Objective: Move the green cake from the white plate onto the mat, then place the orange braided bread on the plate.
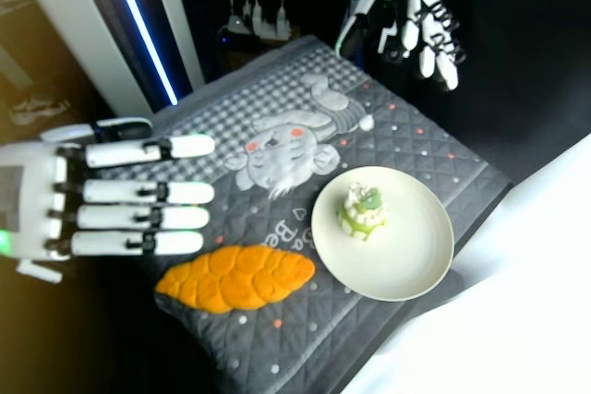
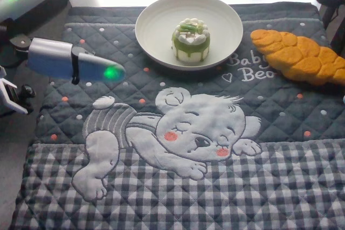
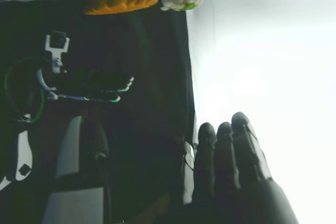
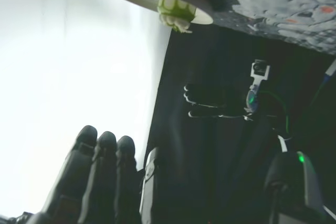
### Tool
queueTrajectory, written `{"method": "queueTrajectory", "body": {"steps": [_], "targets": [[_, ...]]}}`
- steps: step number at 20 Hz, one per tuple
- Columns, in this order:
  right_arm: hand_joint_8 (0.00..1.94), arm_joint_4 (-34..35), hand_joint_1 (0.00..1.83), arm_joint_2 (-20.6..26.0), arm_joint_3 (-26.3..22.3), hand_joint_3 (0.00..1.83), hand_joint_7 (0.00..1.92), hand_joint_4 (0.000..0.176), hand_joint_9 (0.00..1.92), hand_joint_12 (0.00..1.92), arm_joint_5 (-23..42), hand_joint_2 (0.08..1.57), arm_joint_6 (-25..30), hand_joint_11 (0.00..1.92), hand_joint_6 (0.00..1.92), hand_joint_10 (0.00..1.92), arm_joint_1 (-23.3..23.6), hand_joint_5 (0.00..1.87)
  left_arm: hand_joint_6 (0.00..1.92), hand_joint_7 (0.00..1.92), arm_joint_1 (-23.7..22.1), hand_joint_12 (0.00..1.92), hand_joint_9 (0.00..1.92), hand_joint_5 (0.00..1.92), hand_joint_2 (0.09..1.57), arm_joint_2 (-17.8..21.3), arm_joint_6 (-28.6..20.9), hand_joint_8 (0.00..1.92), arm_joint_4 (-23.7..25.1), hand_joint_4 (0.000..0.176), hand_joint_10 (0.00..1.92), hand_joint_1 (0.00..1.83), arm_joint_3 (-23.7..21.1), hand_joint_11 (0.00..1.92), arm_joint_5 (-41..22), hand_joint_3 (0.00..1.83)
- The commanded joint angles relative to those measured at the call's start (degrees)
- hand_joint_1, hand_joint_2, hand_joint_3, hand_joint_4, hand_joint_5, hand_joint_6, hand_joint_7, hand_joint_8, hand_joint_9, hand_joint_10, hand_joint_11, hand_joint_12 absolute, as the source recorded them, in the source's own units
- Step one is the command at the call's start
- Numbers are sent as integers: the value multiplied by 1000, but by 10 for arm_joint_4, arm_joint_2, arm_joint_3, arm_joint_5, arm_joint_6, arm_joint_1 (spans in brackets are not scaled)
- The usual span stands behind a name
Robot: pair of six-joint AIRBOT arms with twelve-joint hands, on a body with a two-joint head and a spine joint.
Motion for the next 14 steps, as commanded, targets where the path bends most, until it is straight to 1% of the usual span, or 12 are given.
{"method": "queueTrajectory", "body": {"steps": [1,2,3,4,5,7,8,10,11,12,13,14], "targets": [[0,24,767,5,0,26,240,129,282,967,69,755,1,0,0,37,5,274,4,265,-8,445,231,229,830,2,-3,4,-20,70,12,681,4,63,-50,5],[0,24,776,4,0,14,244,139,299,953,70,771,-1,0,0,26,5,259,0,265,-9,371,263,206,816,1,-3,1,-20,79,5,710,7,117,-43,1],[3,22,787,2,0,8,257,141,343,997,71,774,-2,0,0,30,5,239,0,258,-13,285,298,179,792,-2,-6,0,-18,70,1,703,13,194,-31,3],[1,21,776,2,0,5,256,136,354,1022,72,774,-3,0,0,24,5,229,0,243,-17,203,293,160,778,-4,-9,1,-13,73,1,694,17,228,-25,1],[0,20,794,1,-1,0,247,138,347,1001,73,758,-3,0,0,15,5,229,0,245,-26,188,300,155,770,-8,-18,3,-3,52,4,702,24,247,-14,0],[0,18,836,1,-2,0,217,121,315,960,74,721,-3,0,0,1,5,220,0,237,-57,140,309,165,778,-28,-48,0,31,53,0,690,48,263,16,0],[1,17,862,0,-3,0,215,116,312,959,74,710,-3,0,2,1,5,224,0,215,-72,129,293,155,782,-37,-62,0,46,61,0,701,60,264,32,0],[6,16,841,-2,-3,0,244,122,317,987,76,696,-4,0,1,2,5,224,16,243,-92,145,316,197,778,-52,-74,12,69,72,9,694,77,309,65,0],[1,16,864,-2,-3,0,235,115,312,992,76,717,-4,0,0,0,5,220,8,296,-101,157,330,238,794,-58,-77,6,79,96,5,698,83,297,78,0],[0,16,867,-3,-4,0,232,113,314,1017,77,715,-4,0,0,1,5,218,2,321,-111,262,332,259,795,-66,-82,1,94,90,1,722,91,231,95,1],[0,16,872,-4,-4,0,186,124,272,962,79,724,-4,0,0,1,5,198,1,346,-119,451,367,282,811,-72,-84,1,105,72,2,693,96,226,107,0],[5,16,891,-5,-4,0,191,138,268,949,83,703,-4,0,4,3,5,204,1,343,-127,575,357,289,809,-79,-85,3,115,79,2,687,102,165,121,2]]}}
